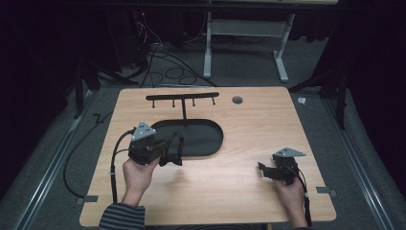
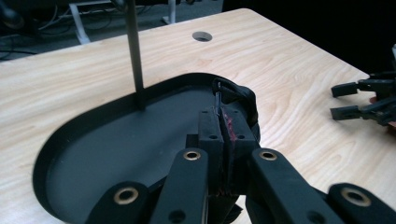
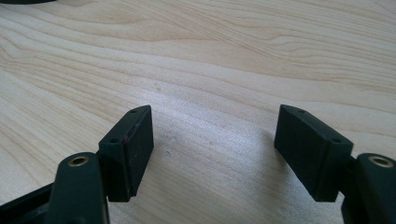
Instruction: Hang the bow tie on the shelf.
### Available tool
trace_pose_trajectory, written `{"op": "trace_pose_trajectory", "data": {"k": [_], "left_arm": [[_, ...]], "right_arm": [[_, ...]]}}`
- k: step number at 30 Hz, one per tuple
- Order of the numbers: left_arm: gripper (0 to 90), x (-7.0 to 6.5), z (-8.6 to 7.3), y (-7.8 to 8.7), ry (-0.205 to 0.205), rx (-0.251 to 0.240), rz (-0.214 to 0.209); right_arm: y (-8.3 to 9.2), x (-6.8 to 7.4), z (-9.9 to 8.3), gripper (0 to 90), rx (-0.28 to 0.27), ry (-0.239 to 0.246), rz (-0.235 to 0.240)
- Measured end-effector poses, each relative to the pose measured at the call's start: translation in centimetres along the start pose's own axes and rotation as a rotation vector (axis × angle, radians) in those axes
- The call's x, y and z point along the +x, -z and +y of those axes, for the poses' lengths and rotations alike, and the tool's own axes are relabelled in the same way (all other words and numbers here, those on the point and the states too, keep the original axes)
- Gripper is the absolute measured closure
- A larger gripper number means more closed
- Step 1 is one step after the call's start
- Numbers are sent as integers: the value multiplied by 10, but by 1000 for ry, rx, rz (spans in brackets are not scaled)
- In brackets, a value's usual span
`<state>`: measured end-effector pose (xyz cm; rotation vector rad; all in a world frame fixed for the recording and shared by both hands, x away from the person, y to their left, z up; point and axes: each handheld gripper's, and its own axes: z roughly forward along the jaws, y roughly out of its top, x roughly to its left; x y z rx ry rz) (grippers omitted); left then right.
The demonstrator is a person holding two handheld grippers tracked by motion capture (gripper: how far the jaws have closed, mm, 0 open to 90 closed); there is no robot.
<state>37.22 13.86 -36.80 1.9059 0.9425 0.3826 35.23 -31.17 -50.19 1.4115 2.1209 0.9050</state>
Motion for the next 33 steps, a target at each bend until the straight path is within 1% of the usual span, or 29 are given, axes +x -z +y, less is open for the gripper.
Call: {"op": "trace_pose_trajectory", "data": {"k": [2,6,7,10,12,19,25,29,33], "left_arm": [[879,2,6,-2,-6,1,4],[879,4,11,-5,-9,3,6],[879,5,13,-5,-16,6,9],[879,6,20,-7,-21,0,14],[879,8,25,-8,-11,-7,6],[879,16,34,-10,6,-13,-2],[879,21,41,-14,5,-10,23],[878,23,45,-18,-7,-3,53],[878,27,49,-22,4,-11,64]], "right_arm": [[0,0,0,294,0,0,0],[0,0,0,294,0,0,0],[0,0,0,294,0,0,0],[0,0,0,294,0,0,0],[0,0,0,294,1,2,-1],[0,0,0,294,0,2,0],[0,0,0,294,0,3,-1],[0,0,0,294,0,3,-1],[0,0,0,294,0,1,0]]}}
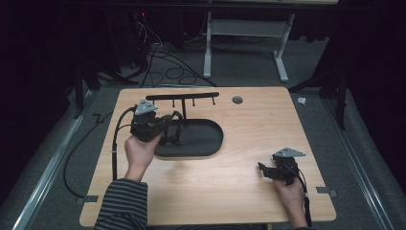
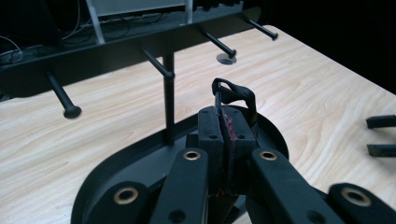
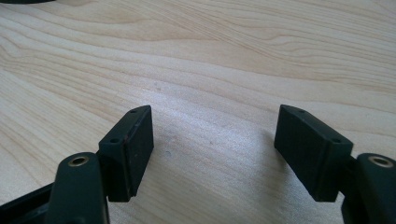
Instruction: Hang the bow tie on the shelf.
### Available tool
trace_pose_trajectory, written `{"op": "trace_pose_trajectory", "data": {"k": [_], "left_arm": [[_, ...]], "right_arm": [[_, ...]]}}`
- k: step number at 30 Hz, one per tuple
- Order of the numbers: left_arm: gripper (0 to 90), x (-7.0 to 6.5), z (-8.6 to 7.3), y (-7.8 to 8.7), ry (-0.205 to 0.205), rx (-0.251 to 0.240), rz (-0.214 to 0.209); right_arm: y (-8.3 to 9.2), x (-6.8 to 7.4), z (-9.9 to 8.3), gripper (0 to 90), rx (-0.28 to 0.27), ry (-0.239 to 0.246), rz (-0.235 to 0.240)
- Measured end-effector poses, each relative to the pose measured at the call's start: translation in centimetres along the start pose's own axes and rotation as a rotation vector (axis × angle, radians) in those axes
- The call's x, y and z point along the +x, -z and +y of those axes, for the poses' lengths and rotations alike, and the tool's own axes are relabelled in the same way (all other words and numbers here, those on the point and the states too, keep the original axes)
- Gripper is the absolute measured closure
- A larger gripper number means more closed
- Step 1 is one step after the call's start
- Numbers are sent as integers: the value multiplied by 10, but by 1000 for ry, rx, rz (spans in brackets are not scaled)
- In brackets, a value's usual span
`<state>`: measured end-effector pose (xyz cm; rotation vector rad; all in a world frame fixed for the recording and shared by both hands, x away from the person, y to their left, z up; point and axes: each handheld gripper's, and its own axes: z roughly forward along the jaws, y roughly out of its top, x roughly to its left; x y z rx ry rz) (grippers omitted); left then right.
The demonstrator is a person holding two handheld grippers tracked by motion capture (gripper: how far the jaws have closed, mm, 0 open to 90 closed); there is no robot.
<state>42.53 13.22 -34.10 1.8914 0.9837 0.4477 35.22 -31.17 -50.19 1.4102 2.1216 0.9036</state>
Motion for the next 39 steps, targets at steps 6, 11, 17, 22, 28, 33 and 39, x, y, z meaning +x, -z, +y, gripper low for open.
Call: {"op": "trace_pose_trajectory", "data": {"k": [6,11,17,22,28,33,39], "left_arm": [[878,6,6,-7,11,-4,21],[877,12,10,-13,16,-2,45],[875,16,17,-19,22,-12,73],[875,19,19,-24,25,-6,90],[875,22,23,-32,28,-3,106],[875,23,23,-37,32,-2,122],[867,26,22,-40,29,12,141]], "right_arm": [[0,0,0,294,0,-2,0],[0,0,0,294,0,0,0],[0,0,0,294,0,-2,1],[0,0,0,294,-1,-2,2],[0,0,0,294,-1,-3,2],[0,0,0,294,-1,-3,3],[0,-1,0,294,-2,-2,3]]}}
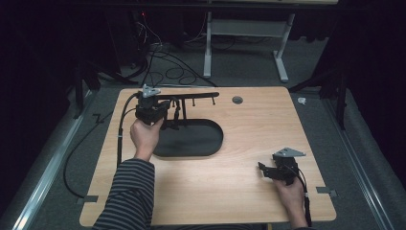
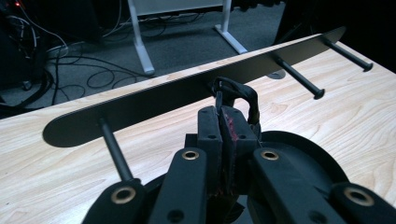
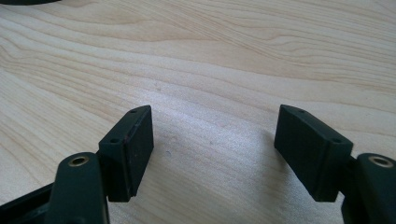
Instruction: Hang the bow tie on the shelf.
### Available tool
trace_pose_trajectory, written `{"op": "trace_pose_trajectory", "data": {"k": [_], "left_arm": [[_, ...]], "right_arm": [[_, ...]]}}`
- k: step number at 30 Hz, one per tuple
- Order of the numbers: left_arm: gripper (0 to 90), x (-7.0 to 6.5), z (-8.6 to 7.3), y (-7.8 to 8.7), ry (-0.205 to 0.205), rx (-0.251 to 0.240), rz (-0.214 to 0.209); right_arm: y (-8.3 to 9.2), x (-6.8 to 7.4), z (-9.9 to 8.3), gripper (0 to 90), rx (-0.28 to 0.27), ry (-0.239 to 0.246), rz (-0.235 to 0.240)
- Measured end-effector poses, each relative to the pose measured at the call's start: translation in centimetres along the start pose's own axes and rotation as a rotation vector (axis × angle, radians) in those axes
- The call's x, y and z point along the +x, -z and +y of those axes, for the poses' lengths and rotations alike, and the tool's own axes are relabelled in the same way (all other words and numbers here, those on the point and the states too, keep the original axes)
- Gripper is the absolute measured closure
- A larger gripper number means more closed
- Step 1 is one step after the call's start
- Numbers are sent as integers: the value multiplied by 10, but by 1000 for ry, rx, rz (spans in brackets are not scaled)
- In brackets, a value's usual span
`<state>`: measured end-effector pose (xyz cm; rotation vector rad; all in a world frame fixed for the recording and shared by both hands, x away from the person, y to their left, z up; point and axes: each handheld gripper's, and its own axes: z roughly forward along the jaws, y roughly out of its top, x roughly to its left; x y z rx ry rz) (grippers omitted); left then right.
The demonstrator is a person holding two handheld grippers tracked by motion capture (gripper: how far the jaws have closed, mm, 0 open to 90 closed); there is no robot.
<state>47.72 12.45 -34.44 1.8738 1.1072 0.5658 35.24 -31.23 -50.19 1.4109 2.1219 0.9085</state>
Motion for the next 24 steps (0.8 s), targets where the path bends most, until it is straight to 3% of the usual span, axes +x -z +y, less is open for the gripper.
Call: {"op": "trace_pose_trajectory", "data": {"k": [12,24], "left_arm": [[826,-1,-1,6,-13,-8,-8],[736,-5,-10,26,-28,-23,-27]], "right_arm": [[0,0,0,294,0,-2,0],[0,0,0,293,1,-2,0]]}}
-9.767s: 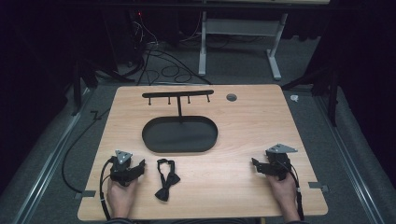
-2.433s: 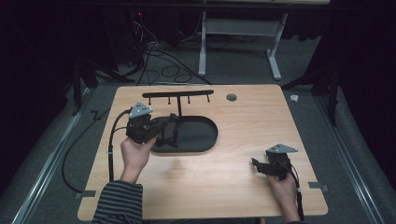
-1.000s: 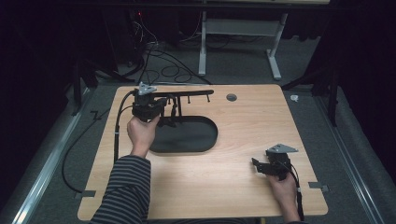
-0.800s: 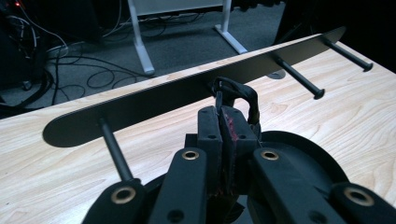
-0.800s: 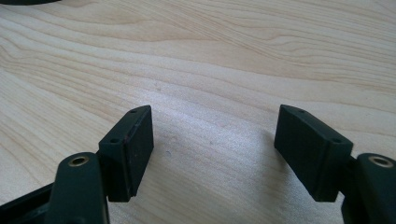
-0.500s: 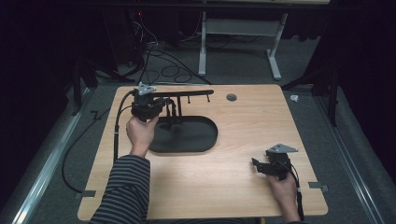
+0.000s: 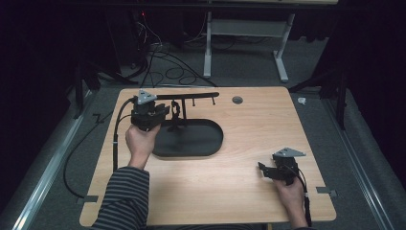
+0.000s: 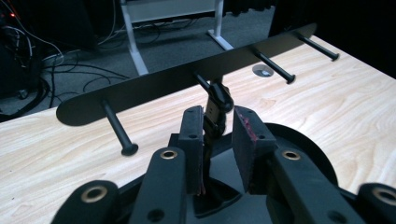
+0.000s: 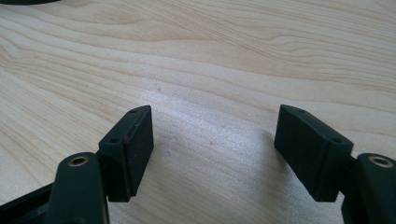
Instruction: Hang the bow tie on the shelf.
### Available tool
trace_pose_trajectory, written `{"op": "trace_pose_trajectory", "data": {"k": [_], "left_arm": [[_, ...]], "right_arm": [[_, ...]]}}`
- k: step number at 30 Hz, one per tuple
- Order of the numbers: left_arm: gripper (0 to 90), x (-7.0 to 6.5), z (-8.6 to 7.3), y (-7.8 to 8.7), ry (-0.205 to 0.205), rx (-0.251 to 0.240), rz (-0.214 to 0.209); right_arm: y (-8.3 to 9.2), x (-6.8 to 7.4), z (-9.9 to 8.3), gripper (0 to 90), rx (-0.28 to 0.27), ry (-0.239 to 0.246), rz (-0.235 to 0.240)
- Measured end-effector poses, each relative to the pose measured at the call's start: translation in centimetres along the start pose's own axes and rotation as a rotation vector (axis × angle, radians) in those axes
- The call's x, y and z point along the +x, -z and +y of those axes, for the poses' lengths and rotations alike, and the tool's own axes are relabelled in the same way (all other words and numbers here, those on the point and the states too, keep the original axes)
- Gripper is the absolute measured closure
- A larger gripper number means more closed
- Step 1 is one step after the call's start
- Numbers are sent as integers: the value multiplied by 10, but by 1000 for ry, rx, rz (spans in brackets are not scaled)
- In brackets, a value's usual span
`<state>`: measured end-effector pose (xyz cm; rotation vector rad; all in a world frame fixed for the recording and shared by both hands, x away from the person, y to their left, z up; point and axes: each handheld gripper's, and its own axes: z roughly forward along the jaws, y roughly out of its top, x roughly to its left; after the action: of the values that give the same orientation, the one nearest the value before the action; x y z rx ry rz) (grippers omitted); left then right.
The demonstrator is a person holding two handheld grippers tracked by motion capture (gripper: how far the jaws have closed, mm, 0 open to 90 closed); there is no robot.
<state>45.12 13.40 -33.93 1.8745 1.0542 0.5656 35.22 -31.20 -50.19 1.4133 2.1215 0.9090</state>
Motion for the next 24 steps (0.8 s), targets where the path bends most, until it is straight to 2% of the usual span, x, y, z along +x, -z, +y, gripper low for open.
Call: {"op": "trace_pose_trajectory", "data": {"k": [7,12,24], "left_arm": [[704,-5,-1,12,-23,-4,-12],[678,-6,-4,18,-11,-7,-30],[654,-7,-20,39,-13,-13,-28]], "right_arm": [[0,0,0,294,0,0,0],[0,0,0,293,0,0,0],[0,0,0,294,1,2,-3]]}}
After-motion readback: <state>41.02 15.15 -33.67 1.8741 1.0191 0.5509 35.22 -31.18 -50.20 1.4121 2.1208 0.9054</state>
